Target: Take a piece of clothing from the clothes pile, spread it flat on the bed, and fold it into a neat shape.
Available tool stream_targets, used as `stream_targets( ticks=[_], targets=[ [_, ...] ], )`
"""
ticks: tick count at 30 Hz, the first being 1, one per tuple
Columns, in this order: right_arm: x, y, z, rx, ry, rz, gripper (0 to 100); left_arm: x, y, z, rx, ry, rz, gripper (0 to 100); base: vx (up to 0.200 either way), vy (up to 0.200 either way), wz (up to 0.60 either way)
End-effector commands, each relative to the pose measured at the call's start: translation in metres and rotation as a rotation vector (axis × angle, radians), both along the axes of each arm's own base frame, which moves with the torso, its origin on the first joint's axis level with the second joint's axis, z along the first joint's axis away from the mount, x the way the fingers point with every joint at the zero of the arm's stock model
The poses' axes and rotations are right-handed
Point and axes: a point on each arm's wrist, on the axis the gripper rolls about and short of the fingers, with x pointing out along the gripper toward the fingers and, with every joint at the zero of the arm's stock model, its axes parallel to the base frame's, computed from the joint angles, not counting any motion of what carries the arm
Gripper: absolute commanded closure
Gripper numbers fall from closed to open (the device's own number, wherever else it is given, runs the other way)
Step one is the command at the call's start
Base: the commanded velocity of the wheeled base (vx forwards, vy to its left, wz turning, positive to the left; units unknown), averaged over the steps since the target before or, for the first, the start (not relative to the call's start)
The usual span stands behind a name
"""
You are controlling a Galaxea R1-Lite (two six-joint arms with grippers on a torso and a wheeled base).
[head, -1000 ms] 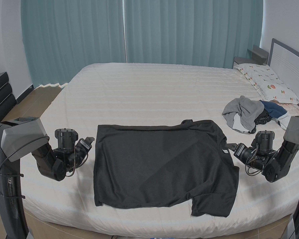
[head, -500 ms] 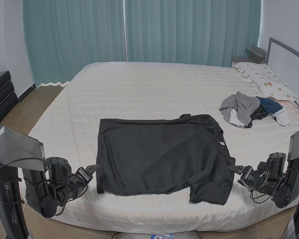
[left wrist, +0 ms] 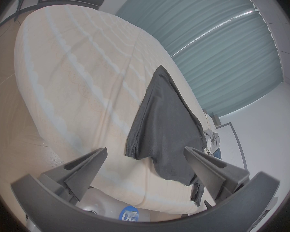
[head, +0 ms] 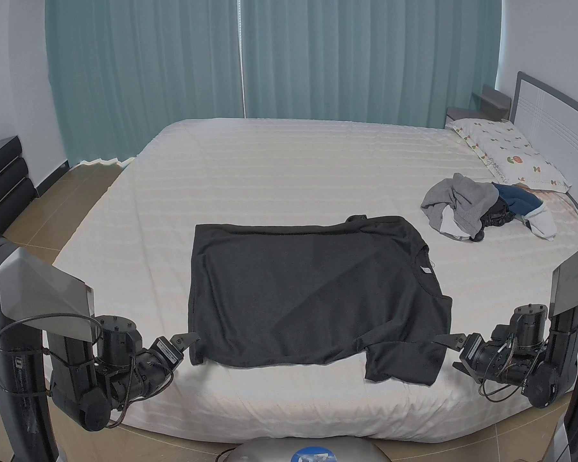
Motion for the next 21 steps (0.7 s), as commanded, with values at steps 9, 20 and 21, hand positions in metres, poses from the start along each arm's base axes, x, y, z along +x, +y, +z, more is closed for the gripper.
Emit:
stream_targets(
  ticks=[9, 20, 21],
  targets=[
    [-0.002, 0.009, -0.008, -0.008, 0.031, 0.034, 0, -0.003, -0.006, -0.003, 0.018, 0.009, -0.005, 0, 0.0, -0.089, 0.0],
    [-0.002, 0.009, -0.01, -0.006, 0.035, 0.033, 0, -0.001, -0.031, -0.01, 0.05, -0.011, 0.019, 0, 0.0, 0.0, 0.0],
    [-0.001, 0.009, -0.01, -0.006, 0.035, 0.033, 0, 0.0, -0.031, -0.009, 0.046, -0.016, 0.022, 0, 0.0, 0.0, 0.0]
  ],
)
